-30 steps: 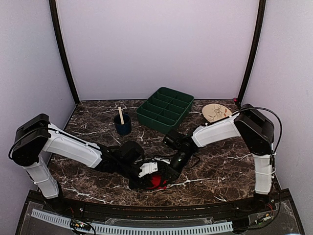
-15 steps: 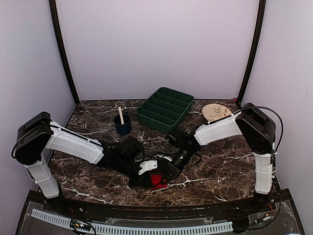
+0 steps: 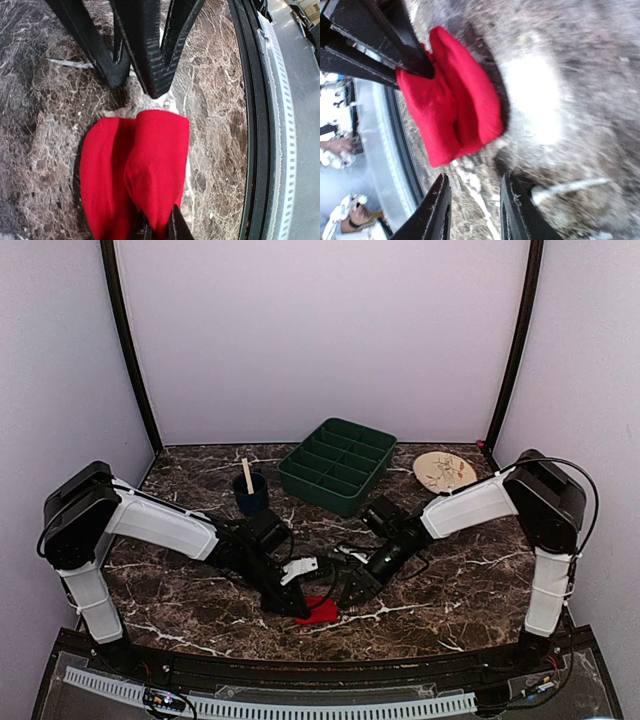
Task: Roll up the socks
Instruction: Roll the sock at the center of the board.
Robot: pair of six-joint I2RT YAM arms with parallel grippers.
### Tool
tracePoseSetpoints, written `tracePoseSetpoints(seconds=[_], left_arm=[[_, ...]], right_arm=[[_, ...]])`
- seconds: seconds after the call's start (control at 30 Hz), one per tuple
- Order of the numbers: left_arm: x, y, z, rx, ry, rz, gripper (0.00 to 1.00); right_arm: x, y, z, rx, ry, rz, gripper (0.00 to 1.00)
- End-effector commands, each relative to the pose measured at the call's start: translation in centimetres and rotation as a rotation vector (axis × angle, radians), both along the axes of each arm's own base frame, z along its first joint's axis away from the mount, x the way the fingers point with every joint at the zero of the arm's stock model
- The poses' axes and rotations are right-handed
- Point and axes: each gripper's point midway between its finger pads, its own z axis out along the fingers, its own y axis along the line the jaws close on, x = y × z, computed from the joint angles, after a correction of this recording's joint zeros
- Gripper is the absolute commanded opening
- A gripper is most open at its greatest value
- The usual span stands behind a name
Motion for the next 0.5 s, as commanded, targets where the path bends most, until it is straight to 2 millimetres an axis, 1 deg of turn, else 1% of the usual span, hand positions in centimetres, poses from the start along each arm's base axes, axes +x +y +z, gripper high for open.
tracePoseSetpoints(seconds=[0.0,0.07,0.13,0.37,0.47], left_arm=[[-0.6,0.6,0.2,0.027,0.157,0.012,0.00],[-0.5,0.7,0.1,0.038,0.193,0.021,0.00],[-0.7,0.6,0.3,0.027,0.253,0.018,0.00],[-0.6,0.9,1.0,0.002,0.374,0.040,0.00],[-0.5,1.1,1.3,-0.006,0.415,0.049,0.00]], right_arm=[[2.1,-0.1,0.8,0.005,-0.141,-0.066,0.31],[2.7,-0.4,1.0,-0.004,-0.192,-0.091,0.31],[3.2,-0.7,1.1,-0.007,-0.236,-0.115,0.31],[4.6,-2.0,1.8,-0.020,-0.408,-0.216,0.31],[4.5,-2.0,2.6,-0.024,-0.506,-0.220,0.31]])
